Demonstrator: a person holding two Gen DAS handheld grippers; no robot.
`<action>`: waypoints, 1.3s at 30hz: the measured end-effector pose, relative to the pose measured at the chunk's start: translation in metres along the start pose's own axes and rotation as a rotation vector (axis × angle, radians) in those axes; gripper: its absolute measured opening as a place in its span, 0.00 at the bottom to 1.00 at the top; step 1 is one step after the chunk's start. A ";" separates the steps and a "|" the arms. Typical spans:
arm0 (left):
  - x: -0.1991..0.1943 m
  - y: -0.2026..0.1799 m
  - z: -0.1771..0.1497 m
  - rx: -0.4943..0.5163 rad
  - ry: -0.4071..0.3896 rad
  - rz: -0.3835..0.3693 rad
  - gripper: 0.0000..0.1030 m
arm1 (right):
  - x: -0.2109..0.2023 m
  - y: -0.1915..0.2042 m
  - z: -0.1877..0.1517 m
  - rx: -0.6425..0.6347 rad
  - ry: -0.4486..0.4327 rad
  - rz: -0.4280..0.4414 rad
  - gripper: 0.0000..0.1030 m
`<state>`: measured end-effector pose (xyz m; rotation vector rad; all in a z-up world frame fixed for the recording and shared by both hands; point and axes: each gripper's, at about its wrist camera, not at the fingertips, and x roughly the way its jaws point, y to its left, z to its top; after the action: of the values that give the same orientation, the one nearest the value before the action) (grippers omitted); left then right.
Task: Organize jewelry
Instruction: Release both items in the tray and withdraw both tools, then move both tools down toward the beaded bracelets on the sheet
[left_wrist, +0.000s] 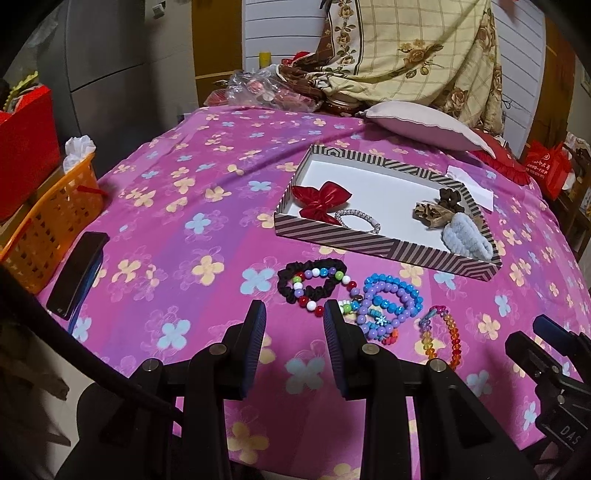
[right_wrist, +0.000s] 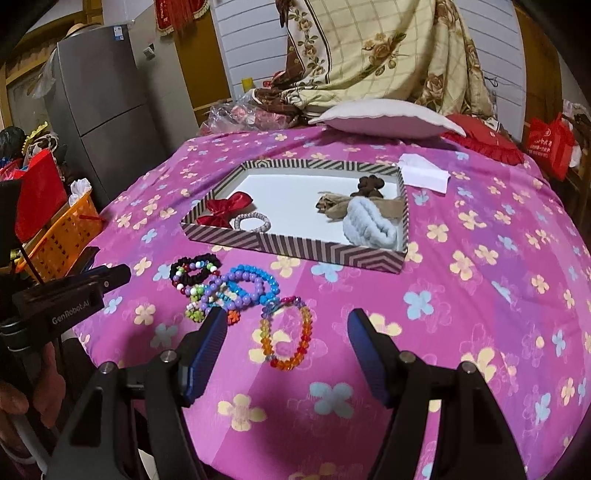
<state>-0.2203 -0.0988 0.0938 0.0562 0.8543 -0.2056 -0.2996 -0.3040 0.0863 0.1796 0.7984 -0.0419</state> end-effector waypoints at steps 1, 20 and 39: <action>0.000 0.000 -0.001 -0.001 0.001 0.002 0.24 | 0.000 0.000 -0.001 -0.001 0.003 0.001 0.69; 0.010 0.000 -0.008 -0.003 0.029 0.007 0.24 | 0.011 0.004 -0.005 -0.010 0.045 0.009 0.69; 0.024 0.035 -0.007 -0.112 0.094 -0.061 0.24 | 0.033 0.011 -0.004 -0.060 0.075 0.046 0.69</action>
<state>-0.2029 -0.0672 0.0698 -0.0652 0.9602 -0.2134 -0.2782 -0.2918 0.0619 0.1437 0.8691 0.0324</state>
